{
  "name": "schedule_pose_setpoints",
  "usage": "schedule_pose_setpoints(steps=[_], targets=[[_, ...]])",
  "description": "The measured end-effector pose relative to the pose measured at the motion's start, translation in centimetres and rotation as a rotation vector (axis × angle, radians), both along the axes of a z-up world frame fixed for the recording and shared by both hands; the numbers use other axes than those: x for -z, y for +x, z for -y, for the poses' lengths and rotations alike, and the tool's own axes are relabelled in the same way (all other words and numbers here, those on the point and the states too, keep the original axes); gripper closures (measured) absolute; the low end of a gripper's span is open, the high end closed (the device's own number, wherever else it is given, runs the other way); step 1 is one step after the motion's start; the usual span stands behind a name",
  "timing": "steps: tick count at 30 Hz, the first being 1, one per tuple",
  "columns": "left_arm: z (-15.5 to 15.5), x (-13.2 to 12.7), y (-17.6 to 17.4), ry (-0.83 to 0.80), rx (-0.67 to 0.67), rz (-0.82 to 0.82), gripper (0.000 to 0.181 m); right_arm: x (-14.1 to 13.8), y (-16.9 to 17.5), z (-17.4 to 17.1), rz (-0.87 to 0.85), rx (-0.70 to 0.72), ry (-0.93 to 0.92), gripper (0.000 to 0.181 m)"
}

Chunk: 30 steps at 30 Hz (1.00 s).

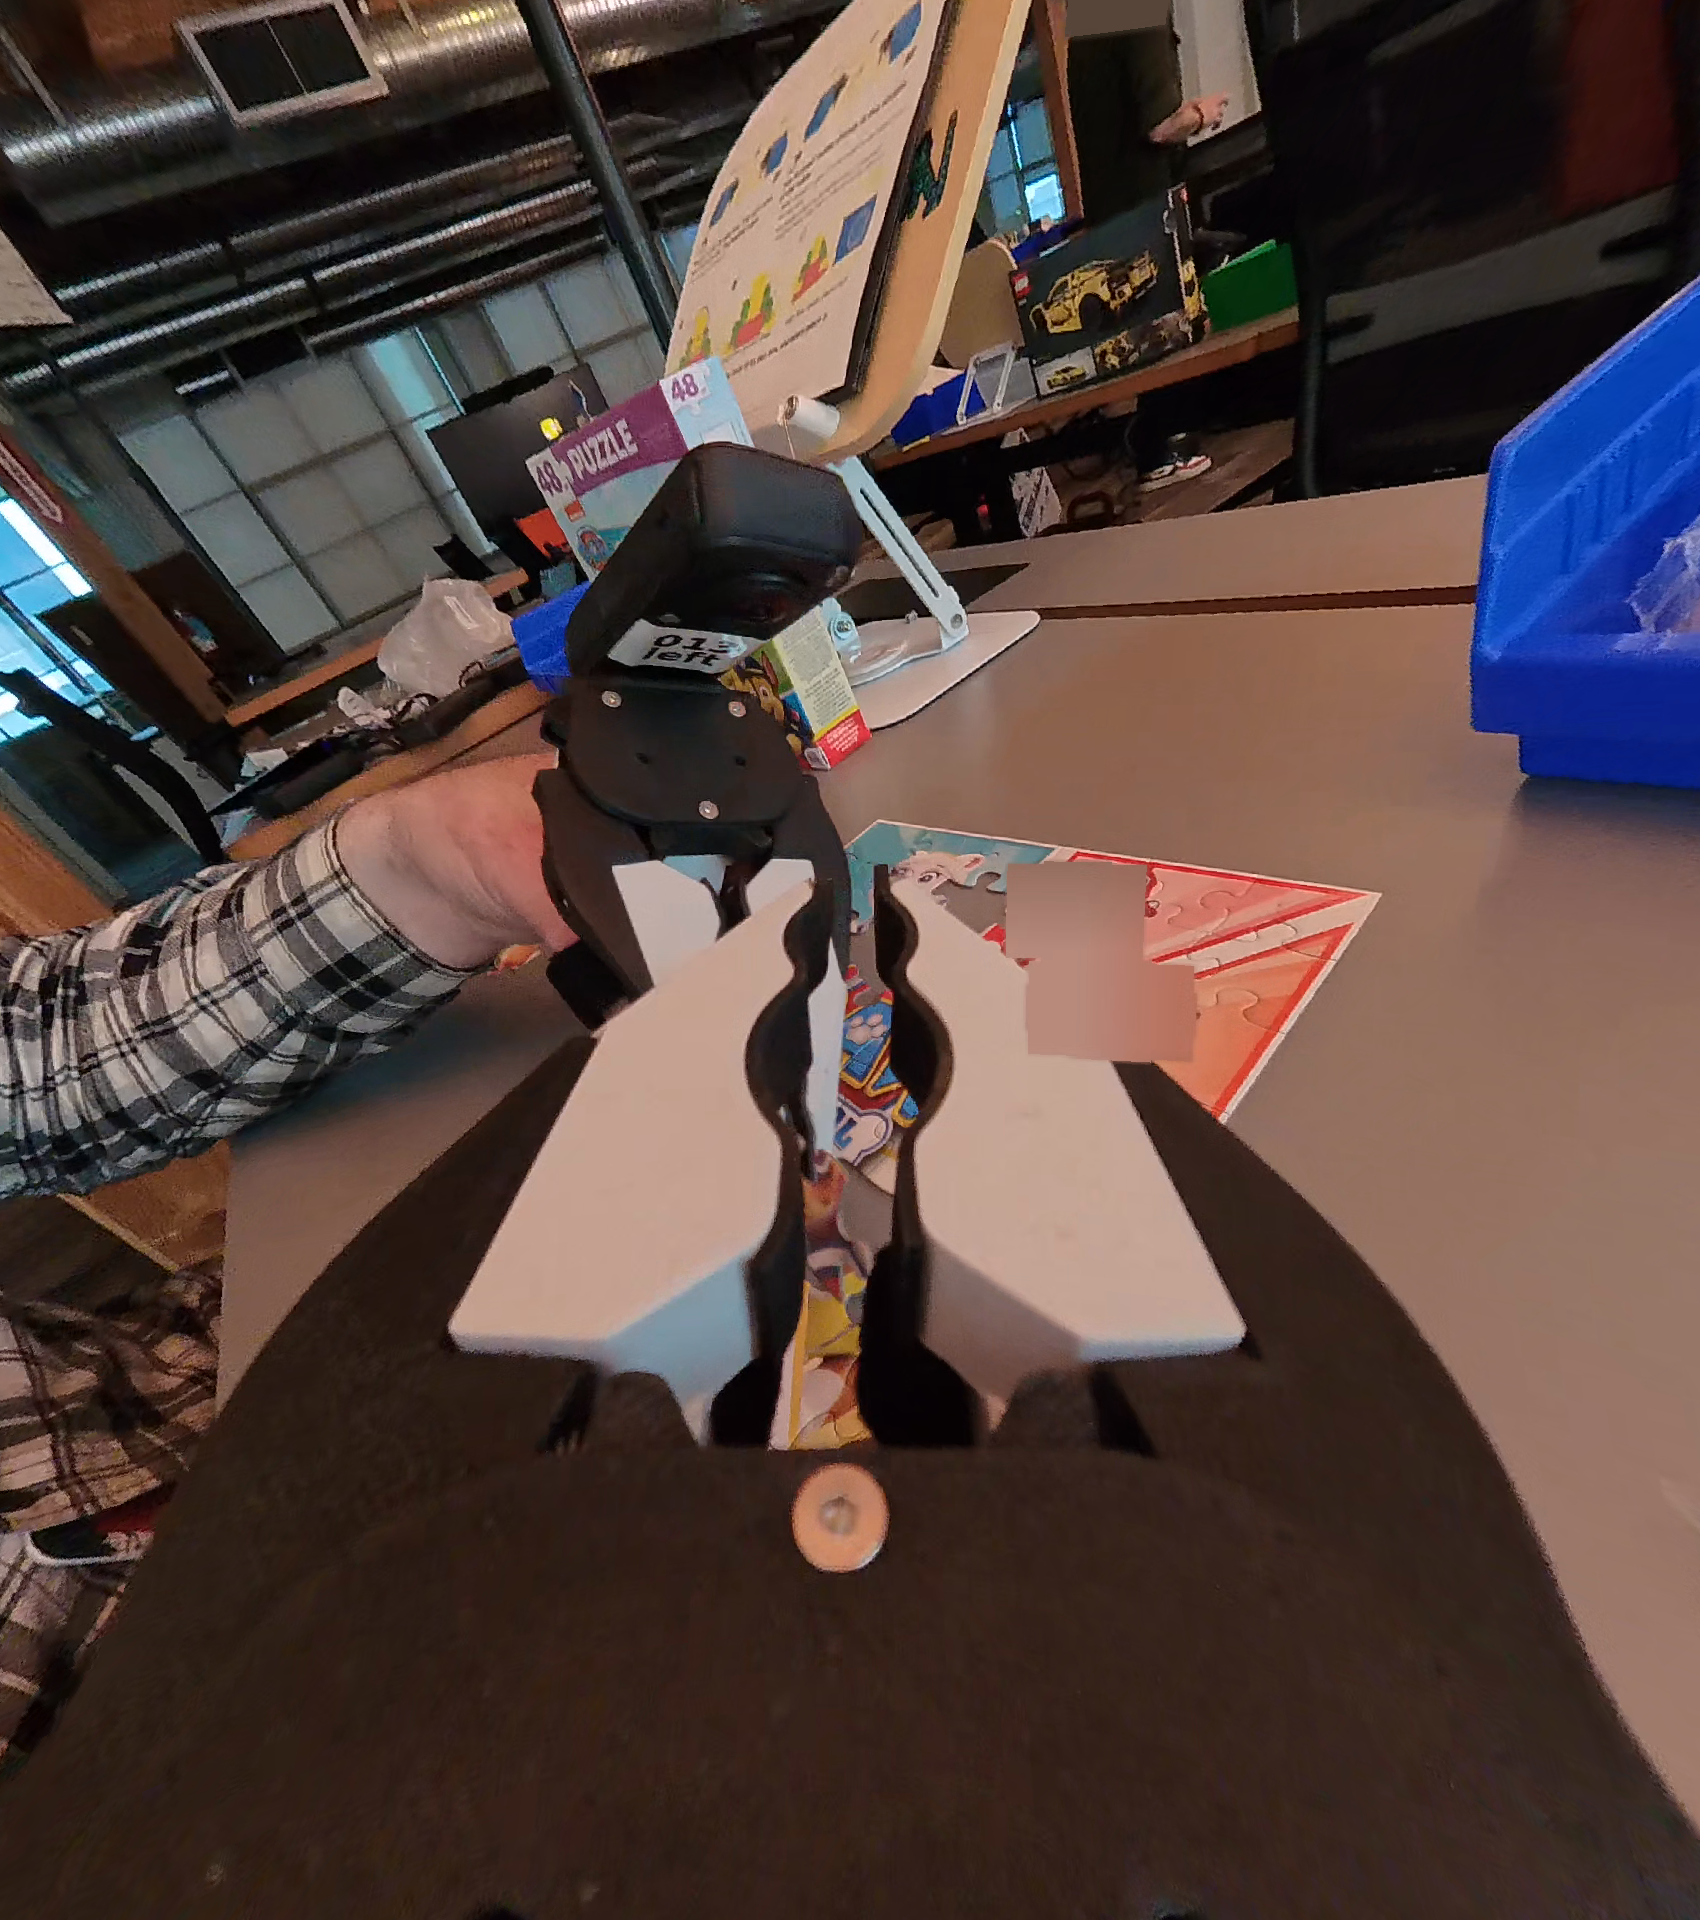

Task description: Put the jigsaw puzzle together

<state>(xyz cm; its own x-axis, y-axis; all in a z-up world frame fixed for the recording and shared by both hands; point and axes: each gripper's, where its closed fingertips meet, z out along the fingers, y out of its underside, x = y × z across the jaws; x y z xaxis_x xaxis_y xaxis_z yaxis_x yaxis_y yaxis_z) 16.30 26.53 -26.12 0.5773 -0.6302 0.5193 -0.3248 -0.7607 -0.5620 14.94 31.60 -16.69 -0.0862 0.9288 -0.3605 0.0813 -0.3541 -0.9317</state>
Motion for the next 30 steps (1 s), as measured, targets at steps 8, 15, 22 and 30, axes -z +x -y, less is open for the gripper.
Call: schedule_pose_setpoints(steps=[8,15,22,30], targets=[[-0.91,0.42,0.67,-0.041,-0.028,0.029,0.180,-0.08,-0.11,0.24,0.002,-0.001,0.017,0.176],[-1.06,0.63,0.35,-0.055,-0.041,0.032,0.179,-0.29,-0.01,0.32,-0.010,-0.003,0.012,0.175],[-0.66,0.68,0.39,-0.072,-0.026,0.033,0.178,-0.37,-0.02,0.36,-0.016,-0.007,0.009,0.175],[-0.87,0.31,-0.18,-0.042,-0.028,0.031,0.180,-0.38,0.02,0.25,-0.019,-0.003,0.005,0.176]])
